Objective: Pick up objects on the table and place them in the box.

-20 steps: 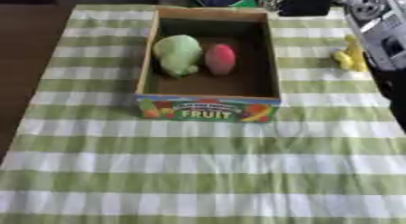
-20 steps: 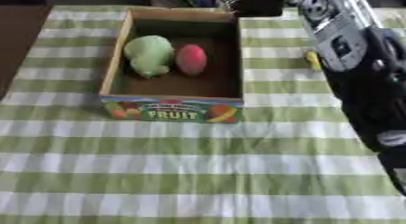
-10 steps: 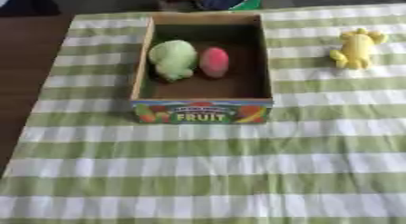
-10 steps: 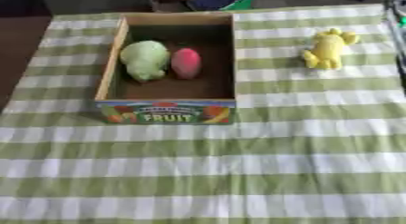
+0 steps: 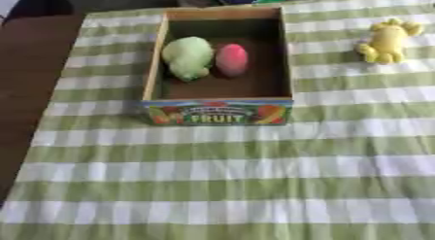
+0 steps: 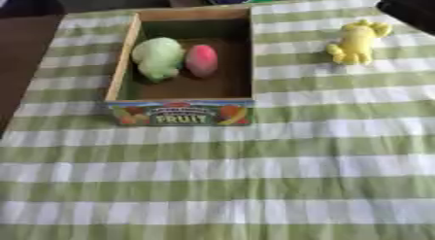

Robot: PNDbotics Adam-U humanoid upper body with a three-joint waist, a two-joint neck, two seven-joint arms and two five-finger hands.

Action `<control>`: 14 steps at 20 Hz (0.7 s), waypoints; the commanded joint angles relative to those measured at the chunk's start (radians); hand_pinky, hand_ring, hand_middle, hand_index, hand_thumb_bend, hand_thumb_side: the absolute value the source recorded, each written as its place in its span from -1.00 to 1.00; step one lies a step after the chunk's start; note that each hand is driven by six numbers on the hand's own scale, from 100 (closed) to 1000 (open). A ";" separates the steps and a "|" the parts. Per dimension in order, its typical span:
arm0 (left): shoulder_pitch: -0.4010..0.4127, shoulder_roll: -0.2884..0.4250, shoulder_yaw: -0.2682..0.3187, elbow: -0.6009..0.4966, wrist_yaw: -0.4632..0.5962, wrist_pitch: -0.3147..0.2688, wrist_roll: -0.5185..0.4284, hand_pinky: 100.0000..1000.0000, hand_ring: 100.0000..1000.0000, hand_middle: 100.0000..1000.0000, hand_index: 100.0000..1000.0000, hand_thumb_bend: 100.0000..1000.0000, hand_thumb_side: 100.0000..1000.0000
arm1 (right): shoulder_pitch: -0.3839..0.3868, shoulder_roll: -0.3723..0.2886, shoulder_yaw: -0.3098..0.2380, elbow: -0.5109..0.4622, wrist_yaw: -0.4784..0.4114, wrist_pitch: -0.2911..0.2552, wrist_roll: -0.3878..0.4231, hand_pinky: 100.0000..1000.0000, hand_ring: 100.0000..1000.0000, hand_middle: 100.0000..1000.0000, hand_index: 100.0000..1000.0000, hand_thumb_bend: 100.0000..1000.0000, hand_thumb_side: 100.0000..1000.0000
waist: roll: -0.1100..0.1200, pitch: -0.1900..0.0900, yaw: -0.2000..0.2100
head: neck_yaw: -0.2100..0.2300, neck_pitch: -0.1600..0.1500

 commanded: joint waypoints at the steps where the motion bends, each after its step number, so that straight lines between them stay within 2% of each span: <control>1: -0.007 0.017 0.013 -0.016 -0.001 -0.001 0.004 -0.03 0.53 0.54 0.87 -1.00 0.80 | 0.001 -0.051 -0.005 0.012 0.066 -0.027 0.042 0.73 0.79 0.64 0.80 -1.00 0.68 | -0.001 -0.022 0.001 | 0.008 -0.002; 7: -0.010 0.016 0.012 -0.016 0.000 -0.002 0.003 -0.03 0.53 0.54 0.87 -1.00 0.80 | 0.010 -0.063 0.002 0.078 0.133 -0.073 0.070 0.73 0.80 0.65 0.82 -1.00 0.66 | -0.003 -0.019 0.003 | 0.018 -0.020; 14: -0.016 0.011 0.011 -0.016 0.001 -0.004 0.005 -0.04 0.53 0.54 0.87 -1.00 0.81 | -0.007 -0.063 0.023 0.167 0.142 -0.124 0.102 0.74 0.81 0.67 0.84 -1.00 0.67 | -0.021 -0.019 -0.001 | 0.004 -0.040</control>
